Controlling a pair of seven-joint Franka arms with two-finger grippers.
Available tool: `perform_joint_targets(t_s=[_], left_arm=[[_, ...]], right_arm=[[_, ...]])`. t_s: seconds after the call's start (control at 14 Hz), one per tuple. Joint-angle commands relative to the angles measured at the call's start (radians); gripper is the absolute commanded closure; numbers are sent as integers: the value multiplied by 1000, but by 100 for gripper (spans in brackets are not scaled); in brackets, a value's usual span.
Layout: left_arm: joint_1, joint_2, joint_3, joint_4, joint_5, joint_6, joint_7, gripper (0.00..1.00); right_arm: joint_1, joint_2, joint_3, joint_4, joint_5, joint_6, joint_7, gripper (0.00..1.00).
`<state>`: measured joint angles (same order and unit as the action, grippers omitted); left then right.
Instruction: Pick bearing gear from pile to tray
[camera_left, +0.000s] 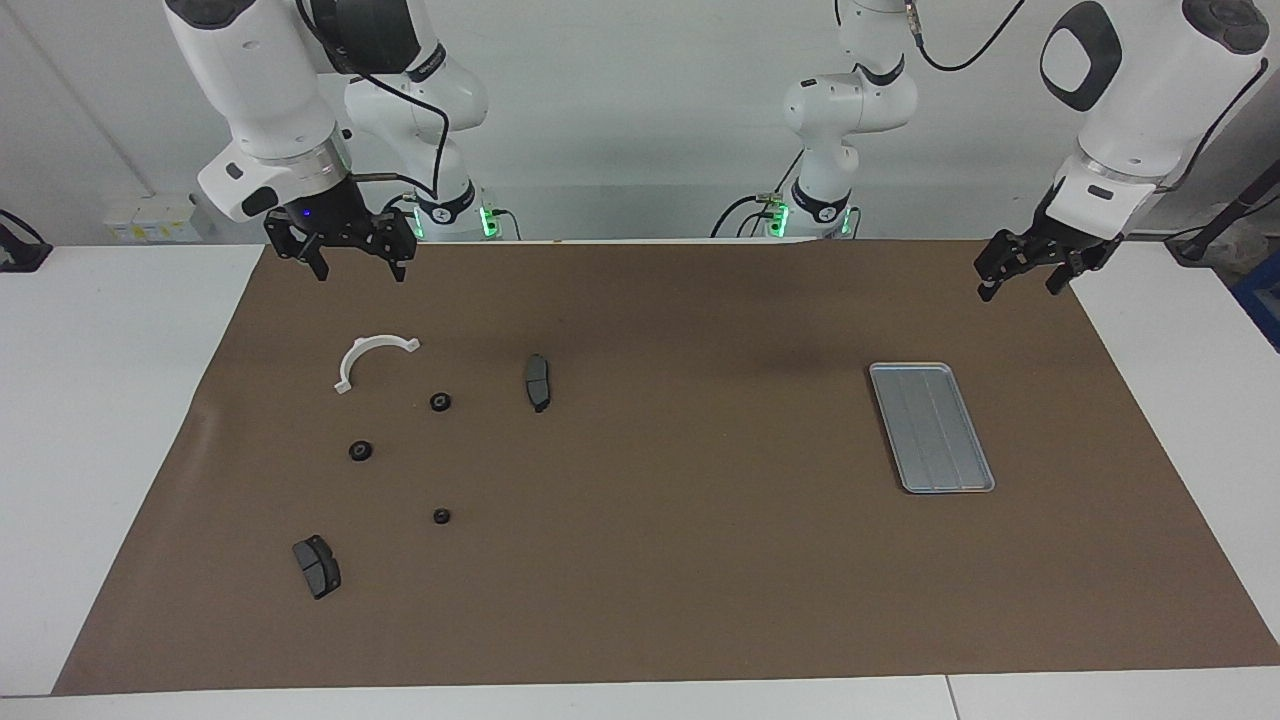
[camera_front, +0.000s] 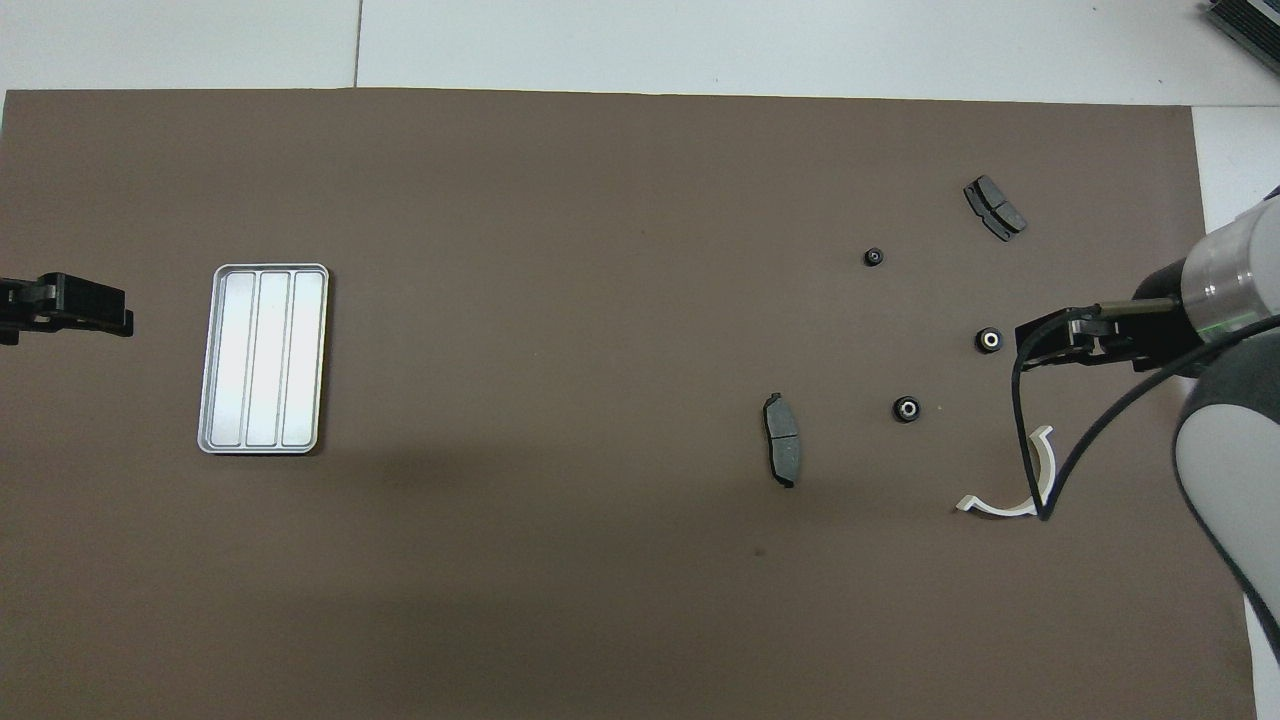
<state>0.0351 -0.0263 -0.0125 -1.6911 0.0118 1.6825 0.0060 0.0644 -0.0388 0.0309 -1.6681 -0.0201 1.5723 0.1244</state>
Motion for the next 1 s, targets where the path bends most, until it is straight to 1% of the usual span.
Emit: perform_joint_targets(t_s=[0.0, 0.07, 0.5, 0.72, 0.86, 0.93], left_arm=[[3, -11, -1, 1, 17, -7, 9, 0], [3, -11, -1, 1, 17, -7, 9, 0], [3, -11, -1, 1, 17, -7, 9, 0], [3, -11, -1, 1, 17, -7, 9, 0], [3, -11, -1, 1, 17, -7, 9, 0], [3, -11, -1, 1, 17, -7, 9, 0]], right_arm=[[-3, -27, 4, -32, 12, 17, 15, 0], [-3, -26, 4, -32, 12, 35, 8, 0], [-18, -26, 3, -36, 14, 54, 4, 0], [-52, -24, 1, -85, 16, 139, -12, 0], [-92, -1, 1, -108, 35, 182, -67, 0], [-112, 11, 1, -133, 42, 227, -98, 0]])
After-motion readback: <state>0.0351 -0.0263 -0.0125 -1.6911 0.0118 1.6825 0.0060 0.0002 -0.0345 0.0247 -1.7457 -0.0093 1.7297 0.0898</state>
